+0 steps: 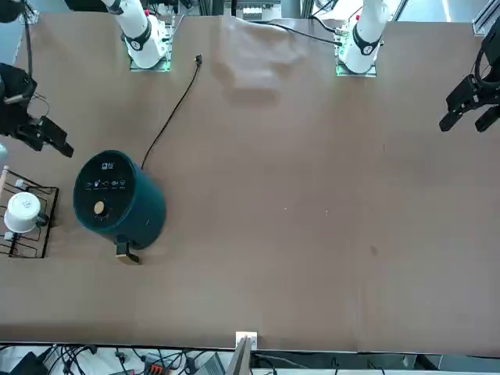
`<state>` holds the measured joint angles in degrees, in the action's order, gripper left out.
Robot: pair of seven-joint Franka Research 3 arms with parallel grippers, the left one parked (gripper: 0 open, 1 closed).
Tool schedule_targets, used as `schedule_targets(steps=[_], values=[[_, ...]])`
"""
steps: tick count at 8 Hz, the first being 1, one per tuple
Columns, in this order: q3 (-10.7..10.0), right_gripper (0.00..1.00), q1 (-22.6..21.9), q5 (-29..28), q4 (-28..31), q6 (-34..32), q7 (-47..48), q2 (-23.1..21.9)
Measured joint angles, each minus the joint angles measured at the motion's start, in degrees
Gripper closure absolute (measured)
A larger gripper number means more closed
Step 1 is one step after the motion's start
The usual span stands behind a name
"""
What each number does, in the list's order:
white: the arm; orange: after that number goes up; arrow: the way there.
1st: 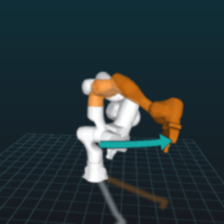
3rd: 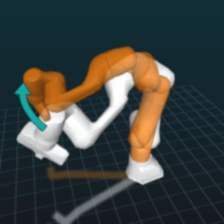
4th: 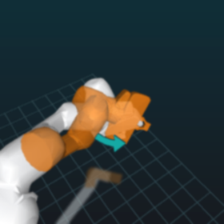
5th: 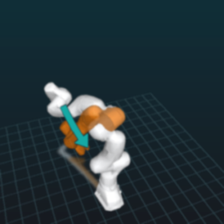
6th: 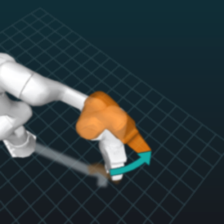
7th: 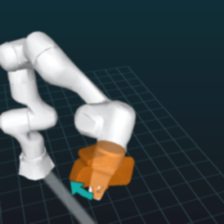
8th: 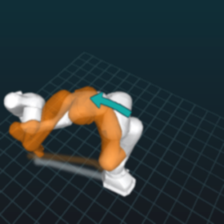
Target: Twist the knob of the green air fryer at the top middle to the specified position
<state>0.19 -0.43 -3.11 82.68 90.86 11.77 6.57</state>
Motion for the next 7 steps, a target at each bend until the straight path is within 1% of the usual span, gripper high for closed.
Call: schedule_targets(steps=[2, 7], values=[[-0.29, 0.0, 1.11, -1.2, 0.27, -1.28, -0.02, 0.08], [-0.11, 0.0, 0.98, -1.24, 0.3, -1.54, -0.02, 0.08]])
